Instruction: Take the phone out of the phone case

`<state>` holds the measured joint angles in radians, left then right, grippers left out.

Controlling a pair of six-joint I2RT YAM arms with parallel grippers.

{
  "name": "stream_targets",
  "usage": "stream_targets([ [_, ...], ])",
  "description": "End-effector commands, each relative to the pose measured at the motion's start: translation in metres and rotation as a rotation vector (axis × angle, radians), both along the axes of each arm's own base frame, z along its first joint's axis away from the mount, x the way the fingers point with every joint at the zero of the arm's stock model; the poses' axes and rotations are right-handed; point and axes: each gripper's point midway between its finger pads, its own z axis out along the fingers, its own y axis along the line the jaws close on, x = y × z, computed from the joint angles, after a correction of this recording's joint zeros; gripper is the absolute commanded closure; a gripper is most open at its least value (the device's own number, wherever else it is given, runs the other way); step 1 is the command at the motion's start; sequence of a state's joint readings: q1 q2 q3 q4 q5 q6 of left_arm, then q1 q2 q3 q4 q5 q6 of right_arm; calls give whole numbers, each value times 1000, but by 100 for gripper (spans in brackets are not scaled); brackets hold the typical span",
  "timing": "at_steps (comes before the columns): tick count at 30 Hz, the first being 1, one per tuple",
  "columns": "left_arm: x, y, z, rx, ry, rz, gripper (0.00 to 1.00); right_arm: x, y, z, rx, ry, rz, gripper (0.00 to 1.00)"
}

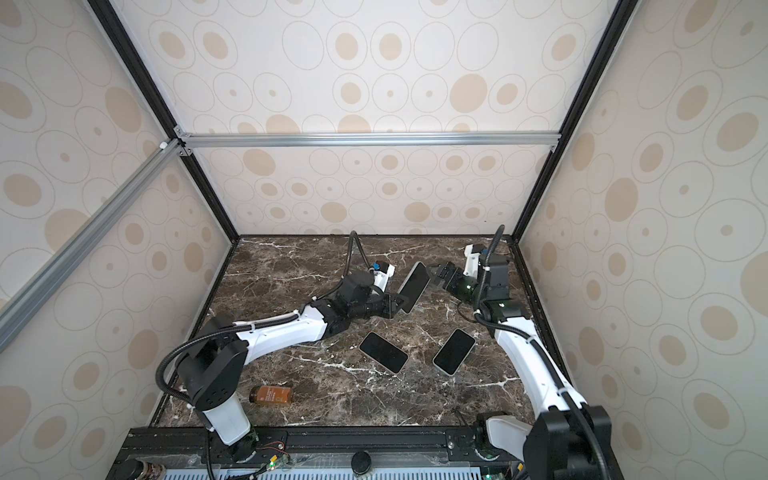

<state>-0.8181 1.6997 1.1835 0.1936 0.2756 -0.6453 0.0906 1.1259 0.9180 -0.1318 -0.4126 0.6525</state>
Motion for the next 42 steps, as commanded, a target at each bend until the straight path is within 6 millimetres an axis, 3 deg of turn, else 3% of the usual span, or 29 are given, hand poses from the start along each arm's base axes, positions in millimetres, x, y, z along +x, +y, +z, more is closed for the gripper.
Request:
stream_targets([
  [1, 6, 17, 79, -42, -217, 39, 100, -2, -9, 16, -112, -128, -16, 2],
  [4, -7, 34, 109, -89, -329, 46, 100, -17, -5, 34, -164, -208, 47, 3],
  [6, -9, 48, 118, -63, -339, 64, 100, -27, 0, 45, -177, -256, 89, 5],
  [12, -29, 75, 132, -7, -404, 10, 100, -50, 27, 81, -127, -401, 271, 9],
  [13, -34, 78, 135, -8, -423, -12, 100, -56, 35, 87, -116, -435, 329, 0],
  [17, -55, 86, 142, -5, -496, -132, 100, -74, 55, 112, -65, -542, 491, 0],
  [22, -86, 95, 152, -53, -606, -333, 100, -93, 66, 136, -39, -621, 605, 2],
  [28, -117, 99, 157, -75, -690, -567, 100, -114, 78, 152, -39, -645, 736, 5],
  [35, -129, 100, 155, -21, -746, -667, 100, -146, 110, 162, -13, -648, 936, 11],
  [42, -138, 102, 163, -54, -792, -682, 100, -162, 122, 167, 63, -620, 1023, 22],
])
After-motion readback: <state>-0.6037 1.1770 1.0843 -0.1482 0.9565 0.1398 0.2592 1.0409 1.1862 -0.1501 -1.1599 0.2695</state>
